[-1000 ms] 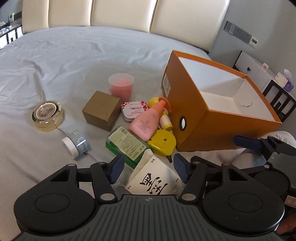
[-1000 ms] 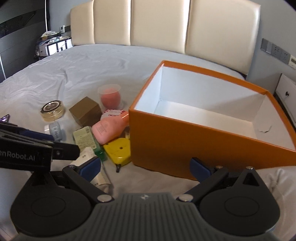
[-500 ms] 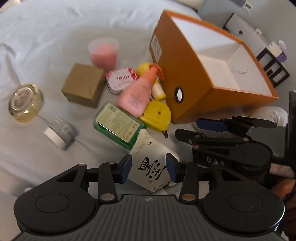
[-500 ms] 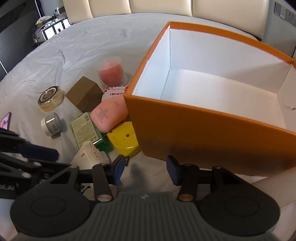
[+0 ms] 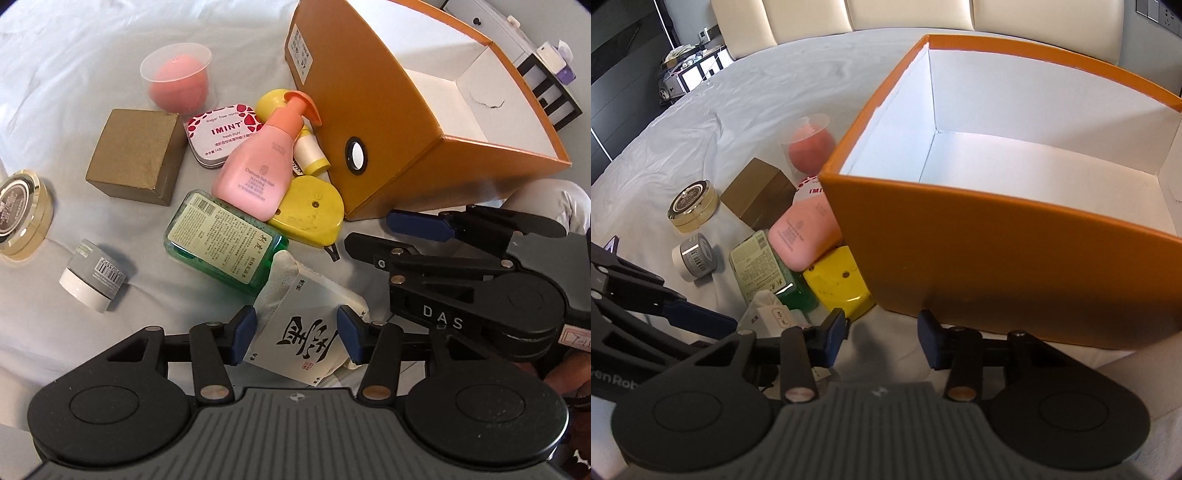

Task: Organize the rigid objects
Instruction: 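Grasp the white calligraphy packet with the left gripper and lift it, then grasp the green soap bottle with the right gripper while the left holds the packet, then carry both items into the orange box and release them there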

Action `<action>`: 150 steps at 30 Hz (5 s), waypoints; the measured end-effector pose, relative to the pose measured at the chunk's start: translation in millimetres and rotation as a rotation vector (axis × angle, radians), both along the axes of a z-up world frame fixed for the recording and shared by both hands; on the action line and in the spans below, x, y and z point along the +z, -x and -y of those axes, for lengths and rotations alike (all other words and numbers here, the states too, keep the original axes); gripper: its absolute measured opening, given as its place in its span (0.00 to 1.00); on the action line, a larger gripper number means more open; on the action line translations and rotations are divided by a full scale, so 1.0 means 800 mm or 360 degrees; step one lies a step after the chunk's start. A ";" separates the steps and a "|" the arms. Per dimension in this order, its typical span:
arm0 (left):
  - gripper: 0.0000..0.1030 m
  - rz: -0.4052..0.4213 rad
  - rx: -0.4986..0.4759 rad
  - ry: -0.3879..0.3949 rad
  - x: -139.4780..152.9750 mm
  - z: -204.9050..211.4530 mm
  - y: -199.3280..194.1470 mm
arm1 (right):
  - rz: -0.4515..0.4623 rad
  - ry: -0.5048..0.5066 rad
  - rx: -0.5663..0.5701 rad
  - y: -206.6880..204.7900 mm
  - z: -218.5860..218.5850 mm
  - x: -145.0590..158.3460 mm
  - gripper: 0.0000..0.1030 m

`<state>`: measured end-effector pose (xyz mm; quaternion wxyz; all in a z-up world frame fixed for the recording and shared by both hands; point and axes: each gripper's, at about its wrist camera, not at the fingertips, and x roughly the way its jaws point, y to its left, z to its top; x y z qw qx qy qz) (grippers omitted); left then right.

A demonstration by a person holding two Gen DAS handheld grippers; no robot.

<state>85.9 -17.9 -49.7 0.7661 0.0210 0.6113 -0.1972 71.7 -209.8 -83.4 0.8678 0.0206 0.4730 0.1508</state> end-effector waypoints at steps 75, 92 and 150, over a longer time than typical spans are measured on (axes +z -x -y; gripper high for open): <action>0.66 0.0653 0.1029 0.0122 0.064 -0.151 0.037 | 0.0337 0.0513 0.0810 -0.002 -0.158 0.013 0.60; 0.66 0.0682 0.1018 0.0052 0.065 -0.145 0.040 | -0.0071 0.0228 0.0549 -0.038 -0.144 -0.010 0.45; 0.66 0.0122 -0.0527 -0.0326 0.047 0.253 -0.121 | 0.0095 -0.0150 -0.0466 -0.076 0.212 0.103 0.44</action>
